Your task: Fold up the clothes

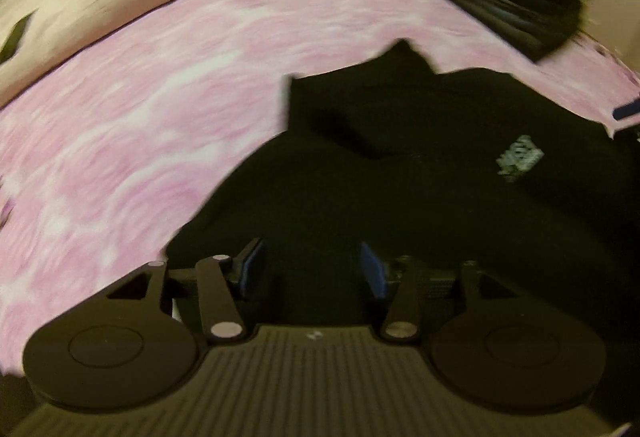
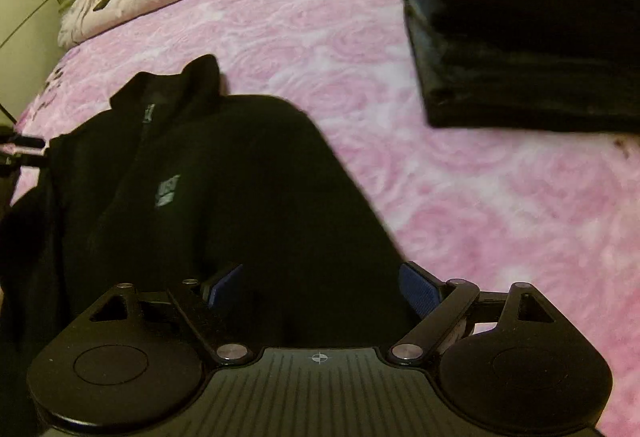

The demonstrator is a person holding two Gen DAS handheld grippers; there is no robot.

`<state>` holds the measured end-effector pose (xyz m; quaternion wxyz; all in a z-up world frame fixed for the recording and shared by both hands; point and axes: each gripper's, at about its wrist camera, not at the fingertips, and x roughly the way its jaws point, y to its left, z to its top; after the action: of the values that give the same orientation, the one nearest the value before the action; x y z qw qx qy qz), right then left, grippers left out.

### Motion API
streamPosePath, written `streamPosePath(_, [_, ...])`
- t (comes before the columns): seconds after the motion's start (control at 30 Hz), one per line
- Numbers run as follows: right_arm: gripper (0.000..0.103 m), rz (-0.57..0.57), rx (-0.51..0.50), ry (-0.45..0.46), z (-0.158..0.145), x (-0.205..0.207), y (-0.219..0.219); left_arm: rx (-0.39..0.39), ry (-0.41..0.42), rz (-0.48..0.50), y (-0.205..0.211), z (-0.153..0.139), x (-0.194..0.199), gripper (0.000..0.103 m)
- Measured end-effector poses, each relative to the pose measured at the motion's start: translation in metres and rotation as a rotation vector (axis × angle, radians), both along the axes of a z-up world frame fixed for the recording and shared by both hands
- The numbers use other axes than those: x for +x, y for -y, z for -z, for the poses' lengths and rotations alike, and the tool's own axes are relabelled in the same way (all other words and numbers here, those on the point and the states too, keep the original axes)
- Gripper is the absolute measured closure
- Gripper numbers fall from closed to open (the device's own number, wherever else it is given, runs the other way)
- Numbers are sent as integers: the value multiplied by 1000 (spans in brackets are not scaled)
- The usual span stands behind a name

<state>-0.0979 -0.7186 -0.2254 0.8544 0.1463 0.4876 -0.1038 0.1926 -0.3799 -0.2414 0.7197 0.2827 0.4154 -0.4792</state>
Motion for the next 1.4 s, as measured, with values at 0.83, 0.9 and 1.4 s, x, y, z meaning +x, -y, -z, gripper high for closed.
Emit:
streamPosePath(0.83, [63, -328, -366, -66, 63, 191, 26, 74, 31, -144, 81, 52, 99, 103])
streamPosePath(0.9, [36, -236, -346, -28, 60, 174, 23, 102, 34, -178, 75, 61, 98, 102])
streamPosePath(1.4, [36, -240, 351, -50, 16, -18, -157, 26, 17, 225, -64, -24, -154, 48])
